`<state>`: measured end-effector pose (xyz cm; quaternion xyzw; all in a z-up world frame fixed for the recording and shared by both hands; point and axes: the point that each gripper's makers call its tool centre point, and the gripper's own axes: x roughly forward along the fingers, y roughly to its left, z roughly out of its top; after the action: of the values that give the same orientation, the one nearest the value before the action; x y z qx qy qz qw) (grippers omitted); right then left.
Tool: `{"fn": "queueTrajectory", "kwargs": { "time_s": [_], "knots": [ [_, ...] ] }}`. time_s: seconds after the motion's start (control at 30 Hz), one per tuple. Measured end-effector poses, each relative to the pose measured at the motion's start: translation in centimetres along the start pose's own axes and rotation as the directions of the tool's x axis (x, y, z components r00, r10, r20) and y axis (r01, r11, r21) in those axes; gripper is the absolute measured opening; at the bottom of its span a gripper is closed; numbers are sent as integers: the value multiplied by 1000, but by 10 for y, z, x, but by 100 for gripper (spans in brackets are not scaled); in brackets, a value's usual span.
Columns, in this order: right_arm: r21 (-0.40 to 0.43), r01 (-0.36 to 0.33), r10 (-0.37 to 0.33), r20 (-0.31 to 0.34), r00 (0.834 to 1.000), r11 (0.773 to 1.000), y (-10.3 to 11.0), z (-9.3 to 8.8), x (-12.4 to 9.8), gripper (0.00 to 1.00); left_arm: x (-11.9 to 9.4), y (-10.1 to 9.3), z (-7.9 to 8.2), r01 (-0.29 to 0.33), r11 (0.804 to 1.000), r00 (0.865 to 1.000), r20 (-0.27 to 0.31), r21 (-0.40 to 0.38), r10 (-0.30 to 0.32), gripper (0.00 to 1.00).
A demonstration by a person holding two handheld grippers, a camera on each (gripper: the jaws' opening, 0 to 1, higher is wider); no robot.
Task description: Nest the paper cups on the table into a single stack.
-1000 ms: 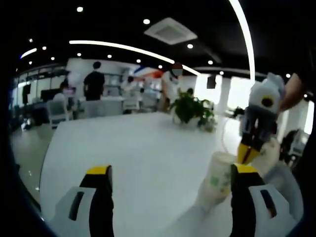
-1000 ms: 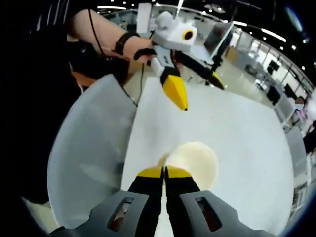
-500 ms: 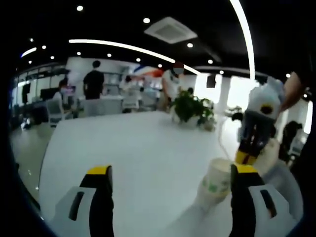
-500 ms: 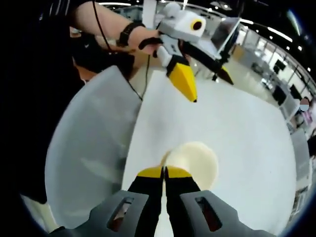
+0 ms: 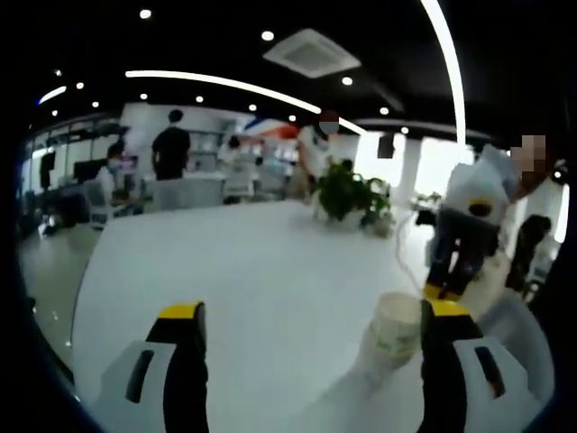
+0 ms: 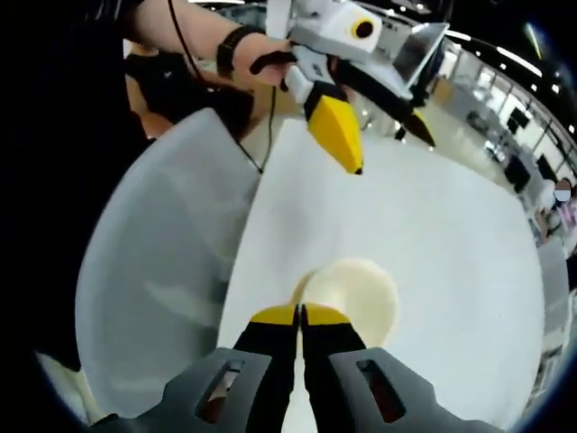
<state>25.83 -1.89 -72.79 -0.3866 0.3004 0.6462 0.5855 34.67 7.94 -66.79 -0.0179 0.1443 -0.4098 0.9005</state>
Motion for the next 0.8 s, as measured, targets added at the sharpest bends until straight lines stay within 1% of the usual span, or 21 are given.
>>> {"fn": "queueTrajectory", "kwargs": {
  "time_s": [0.1, 0.23, 0.33, 0.8],
  "knots": [
    [3, -6, 6, -10, 1000, 1000, -1, -3, 3, 0, 2, -1, -4, 7, 1000, 1000, -16, 11, -6, 97],
    [0, -13, 13, -14, 1000, 1000, 0, -5, 5, 0, 2, -3, -6, 10, 1000, 1000, -23, 9, -10, 97],
    [-2, -18, 17, -19, 1000, 1000, 0, -7, 8, 0, 3, -1, -7, 8, 1000, 1000, -22, 6, -8, 97],
    [-15, -22, 22, -32, 999, 1000, 2, -15, 12, 0, 2, 2, -5, 4, 1000, 1000, -14, 9, -4, 96]
  ]
}}
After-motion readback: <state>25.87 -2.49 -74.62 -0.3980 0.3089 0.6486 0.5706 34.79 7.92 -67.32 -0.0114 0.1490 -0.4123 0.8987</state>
